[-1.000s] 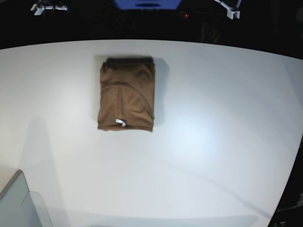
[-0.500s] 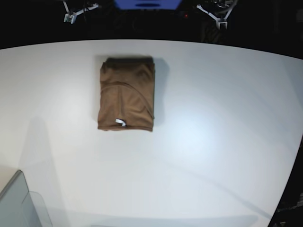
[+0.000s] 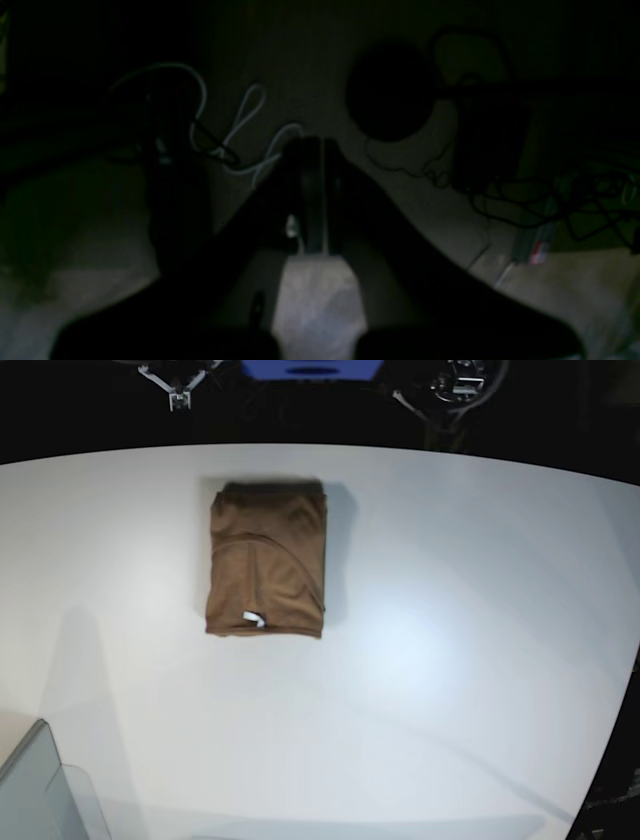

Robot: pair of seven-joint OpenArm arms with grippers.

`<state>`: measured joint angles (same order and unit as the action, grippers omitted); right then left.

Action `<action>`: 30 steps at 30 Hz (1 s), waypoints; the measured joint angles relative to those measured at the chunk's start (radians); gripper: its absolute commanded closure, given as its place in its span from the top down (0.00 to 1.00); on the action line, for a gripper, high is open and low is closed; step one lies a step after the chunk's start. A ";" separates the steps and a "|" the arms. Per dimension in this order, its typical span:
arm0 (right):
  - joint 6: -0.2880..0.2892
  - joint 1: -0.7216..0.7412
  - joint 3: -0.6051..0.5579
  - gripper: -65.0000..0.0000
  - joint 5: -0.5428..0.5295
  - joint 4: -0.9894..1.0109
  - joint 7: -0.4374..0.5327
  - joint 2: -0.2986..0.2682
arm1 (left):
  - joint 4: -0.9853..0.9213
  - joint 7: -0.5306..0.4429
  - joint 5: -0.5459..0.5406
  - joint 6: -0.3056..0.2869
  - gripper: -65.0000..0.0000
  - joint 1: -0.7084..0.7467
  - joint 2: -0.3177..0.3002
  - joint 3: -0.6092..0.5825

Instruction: Layout the t-shirt on the table in an organized manner, then fold the t-shirt properly

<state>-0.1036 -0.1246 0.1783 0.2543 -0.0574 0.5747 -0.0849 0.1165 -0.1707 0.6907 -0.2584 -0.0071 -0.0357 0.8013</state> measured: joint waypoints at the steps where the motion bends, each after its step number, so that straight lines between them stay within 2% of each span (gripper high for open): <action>1: 0.000 0.002 0.000 0.00 0.000 0.000 0.000 0.010 | -0.021 -0.007 0.000 0.000 0.00 -0.006 0.001 0.000; 4: 0.001 0.008 0.000 0.00 0.000 0.000 0.000 0.030 | -0.057 -0.007 0.000 -0.015 0.00 -0.005 0.010 0.000; 7: -0.002 0.009 0.006 0.00 0.000 -0.010 -0.039 0.041 | -0.062 0.002 0.001 -0.105 0.00 0.012 0.007 0.000; 8: -0.002 0.011 0.006 0.00 -0.001 -0.010 -0.048 0.047 | -0.062 0.004 0.001 -0.114 0.00 0.012 0.005 0.000; 13: -0.002 0.026 0.009 0.00 -0.003 -0.009 -0.050 0.095 | -0.057 -0.004 0.000 -0.113 0.00 -0.033 -0.003 0.000; 15: -0.002 0.027 0.009 0.00 -0.004 -0.010 -0.050 0.098 | -0.064 -0.013 0.000 -0.113 0.00 -0.042 -0.014 0.000; 18: -0.002 0.026 0.040 0.00 -0.004 -0.010 -0.050 0.101 | -0.064 0.038 -0.003 -0.112 0.00 -0.037 -0.028 0.002; 25: -0.002 0.026 0.105 0.00 -0.007 -0.009 -0.049 0.111 | -0.069 0.054 -0.008 -0.112 0.00 -0.041 -0.014 0.007; 26: -0.002 0.026 0.105 0.00 -0.007 -0.009 -0.049 0.115 | -0.069 0.054 -0.008 -0.106 0.00 -0.041 -0.014 0.007; 28: -0.001 0.024 0.102 0.00 -0.006 -0.008 -0.049 0.121 | -0.069 0.054 -0.007 -0.055 0.00 -0.041 -0.010 0.007; 30: 0.000 0.024 0.101 0.00 -0.003 -0.005 -0.047 0.121 | -0.069 0.054 -0.007 -0.051 0.00 -0.039 -0.003 0.007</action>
<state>-0.1036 -0.1005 0.2794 0.2508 -0.0620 0.5274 0.0364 0.0475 -0.1165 0.6834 -0.3099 -0.0456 -0.0387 0.8082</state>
